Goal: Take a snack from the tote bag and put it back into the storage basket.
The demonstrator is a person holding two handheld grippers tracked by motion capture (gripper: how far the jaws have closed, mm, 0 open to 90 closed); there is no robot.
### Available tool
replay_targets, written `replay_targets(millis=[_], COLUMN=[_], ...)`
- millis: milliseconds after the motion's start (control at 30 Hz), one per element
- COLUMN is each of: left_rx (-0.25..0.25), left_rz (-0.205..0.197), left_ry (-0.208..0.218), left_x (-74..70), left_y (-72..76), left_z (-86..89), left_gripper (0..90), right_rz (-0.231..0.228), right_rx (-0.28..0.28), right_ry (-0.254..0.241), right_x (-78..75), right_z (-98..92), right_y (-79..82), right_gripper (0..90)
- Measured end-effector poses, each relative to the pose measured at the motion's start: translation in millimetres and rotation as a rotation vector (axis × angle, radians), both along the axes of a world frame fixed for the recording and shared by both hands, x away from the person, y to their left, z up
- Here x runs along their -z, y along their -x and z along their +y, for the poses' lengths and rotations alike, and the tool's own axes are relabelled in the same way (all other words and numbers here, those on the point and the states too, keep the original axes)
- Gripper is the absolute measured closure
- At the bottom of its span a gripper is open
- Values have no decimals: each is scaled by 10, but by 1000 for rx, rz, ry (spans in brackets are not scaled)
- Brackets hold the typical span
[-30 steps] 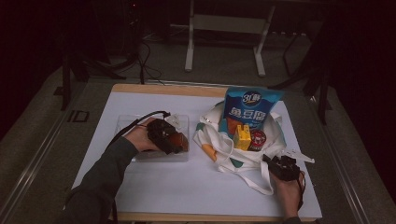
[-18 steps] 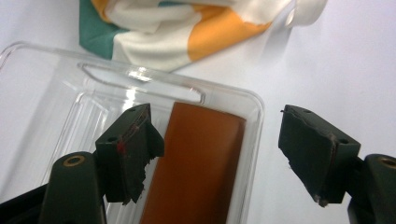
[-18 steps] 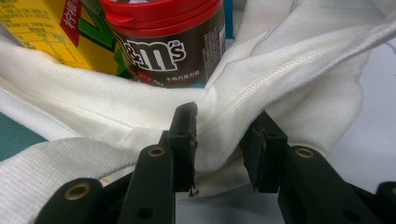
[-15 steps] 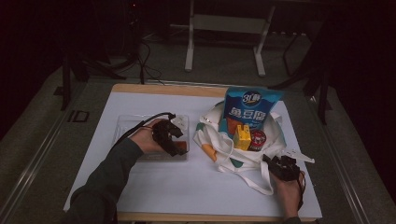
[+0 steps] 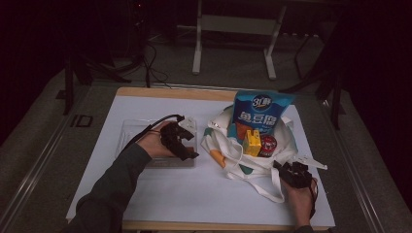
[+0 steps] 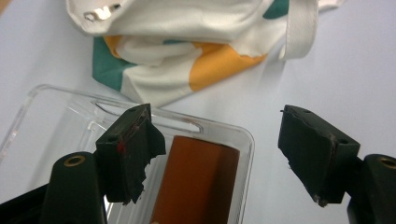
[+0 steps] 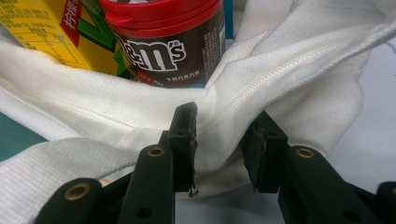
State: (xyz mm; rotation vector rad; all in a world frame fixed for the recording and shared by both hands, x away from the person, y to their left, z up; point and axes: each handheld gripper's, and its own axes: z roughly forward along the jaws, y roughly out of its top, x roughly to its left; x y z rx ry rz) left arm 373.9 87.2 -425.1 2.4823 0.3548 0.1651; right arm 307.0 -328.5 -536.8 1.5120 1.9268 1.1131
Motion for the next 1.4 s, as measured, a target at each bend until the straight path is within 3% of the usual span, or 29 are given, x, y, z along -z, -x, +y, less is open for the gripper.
replay_targets(millis=[967,1400], left_rx=[-41,-63], left_rz=[-44,-36], left_ry=[59,84], left_x=[-170,-220], left_y=[10,12], left_z=[-169,-326], left_gripper=[331,340], right_rz=[3,2], right_rx=[0,0], right_ry=[-5,-8], right_x=[0,0], right_z=[-3,-4], right_y=[0,-1], right_gripper=[659,659])
